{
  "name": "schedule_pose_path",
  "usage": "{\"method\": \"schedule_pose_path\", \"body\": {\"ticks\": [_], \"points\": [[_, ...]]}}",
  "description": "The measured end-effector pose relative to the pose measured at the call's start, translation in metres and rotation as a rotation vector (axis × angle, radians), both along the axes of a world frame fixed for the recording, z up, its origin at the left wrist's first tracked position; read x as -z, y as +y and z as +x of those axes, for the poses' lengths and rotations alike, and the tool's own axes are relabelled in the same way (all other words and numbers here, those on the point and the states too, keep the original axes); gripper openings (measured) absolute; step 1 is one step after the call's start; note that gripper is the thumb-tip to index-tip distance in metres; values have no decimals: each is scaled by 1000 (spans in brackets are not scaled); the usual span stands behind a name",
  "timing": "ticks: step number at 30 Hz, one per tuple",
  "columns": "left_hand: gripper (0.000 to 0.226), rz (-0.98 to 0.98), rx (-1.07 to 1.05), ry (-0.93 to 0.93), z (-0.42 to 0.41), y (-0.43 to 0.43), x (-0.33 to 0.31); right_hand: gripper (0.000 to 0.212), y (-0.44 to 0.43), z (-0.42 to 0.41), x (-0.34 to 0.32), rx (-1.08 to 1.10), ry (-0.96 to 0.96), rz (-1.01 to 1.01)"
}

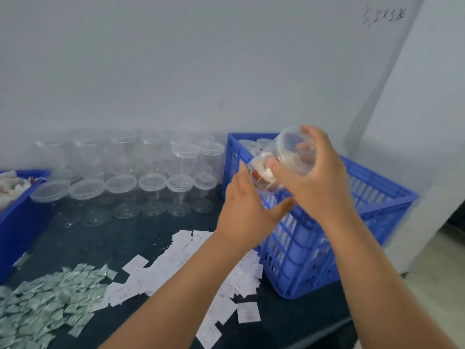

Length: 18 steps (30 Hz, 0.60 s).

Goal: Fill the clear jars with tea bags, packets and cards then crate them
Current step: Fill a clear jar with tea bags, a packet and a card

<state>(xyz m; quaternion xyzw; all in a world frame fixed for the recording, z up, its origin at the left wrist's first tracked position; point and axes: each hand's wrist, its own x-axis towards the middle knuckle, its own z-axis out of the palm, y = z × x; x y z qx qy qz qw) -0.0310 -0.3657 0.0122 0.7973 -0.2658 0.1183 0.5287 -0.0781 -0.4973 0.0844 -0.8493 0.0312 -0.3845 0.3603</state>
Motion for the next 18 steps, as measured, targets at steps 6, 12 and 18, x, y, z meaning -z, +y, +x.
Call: {"method": "schedule_pose_path", "body": {"ticks": [6,12,18], "points": [[99,102,103,-115,-13,-59,34,108,-80,68,-49,131,280,25],[92,120,43,-211,0,-65,50,93,-99,151,-27,141,674,-222],[89,92,-1,-283,2,-69,50,84,-79,212,13,61,837,-183]]}}
